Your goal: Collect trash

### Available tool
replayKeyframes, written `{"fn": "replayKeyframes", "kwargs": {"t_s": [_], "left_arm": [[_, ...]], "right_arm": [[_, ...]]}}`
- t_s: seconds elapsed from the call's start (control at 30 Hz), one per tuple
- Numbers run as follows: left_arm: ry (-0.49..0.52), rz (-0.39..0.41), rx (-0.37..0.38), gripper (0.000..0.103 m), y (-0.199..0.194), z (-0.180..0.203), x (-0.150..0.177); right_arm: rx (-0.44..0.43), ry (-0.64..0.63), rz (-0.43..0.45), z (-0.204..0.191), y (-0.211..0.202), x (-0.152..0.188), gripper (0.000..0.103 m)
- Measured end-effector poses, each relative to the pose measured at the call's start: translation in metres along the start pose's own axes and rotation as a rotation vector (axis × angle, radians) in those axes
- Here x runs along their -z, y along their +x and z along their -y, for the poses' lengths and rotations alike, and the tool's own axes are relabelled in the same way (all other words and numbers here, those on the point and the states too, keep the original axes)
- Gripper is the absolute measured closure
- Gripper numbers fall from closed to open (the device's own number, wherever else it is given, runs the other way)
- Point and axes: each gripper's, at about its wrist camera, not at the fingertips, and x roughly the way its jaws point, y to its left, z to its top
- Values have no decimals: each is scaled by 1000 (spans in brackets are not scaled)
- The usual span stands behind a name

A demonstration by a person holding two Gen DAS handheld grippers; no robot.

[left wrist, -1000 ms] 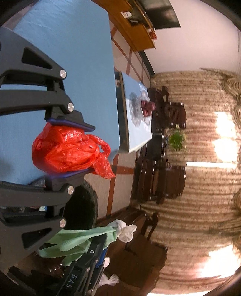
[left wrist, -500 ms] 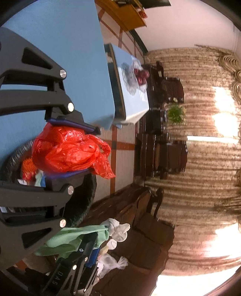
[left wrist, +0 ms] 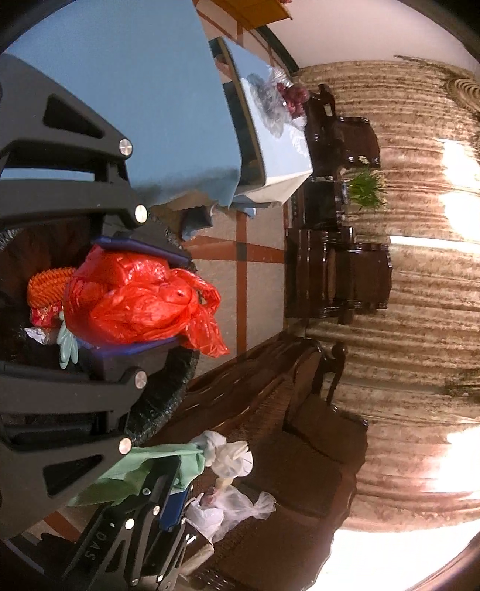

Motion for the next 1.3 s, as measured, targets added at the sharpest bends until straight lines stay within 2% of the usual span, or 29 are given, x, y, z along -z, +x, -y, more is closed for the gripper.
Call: {"fn": "replayKeyframes", "kwargs": {"t_s": [0.07, 0.17, 0.27, 0.33, 0.37, 0.4, 0.57, 0.63, 0.7, 0.87, 1.3], "left_arm": [[1, -13, 4, 67, 10, 0, 2], [12, -34, 16, 65, 26, 1, 5], [-3, -57, 20, 54, 40, -1, 7], [-5, -66, 16, 45, 45, -2, 6], [-6, -67, 15, 43, 45, -2, 6], [-8, -64, 16, 40, 45, -4, 6], [-22, -51, 3, 24, 37, -13, 1], [-31, -48, -5, 15, 30, -18, 0], [-32, -47, -11, 13, 23, -24, -1], [-19, -42, -29, 11, -5, -39, 2], [-67, 8, -181, 8, -92, -81, -2]], "right_arm": [[7, 5, -18, 6, 11, 2, 75], [16, 17, -42, 13, 26, 5, 69], [35, 39, -50, 21, 35, 7, 53], [43, 49, -45, 25, 36, 7, 47], [47, 50, -39, 27, 35, 6, 40], [52, 49, -31, 28, 33, 6, 29], [55, 56, 0, 24, 19, 1, 6], [46, 68, 6, 22, 12, 0, 6], [35, 76, 10, 20, 6, -1, 6], [13, 59, 42, 4, -17, -7, 6], [-96, -5, 115, -53, -75, -32, 6]]}}
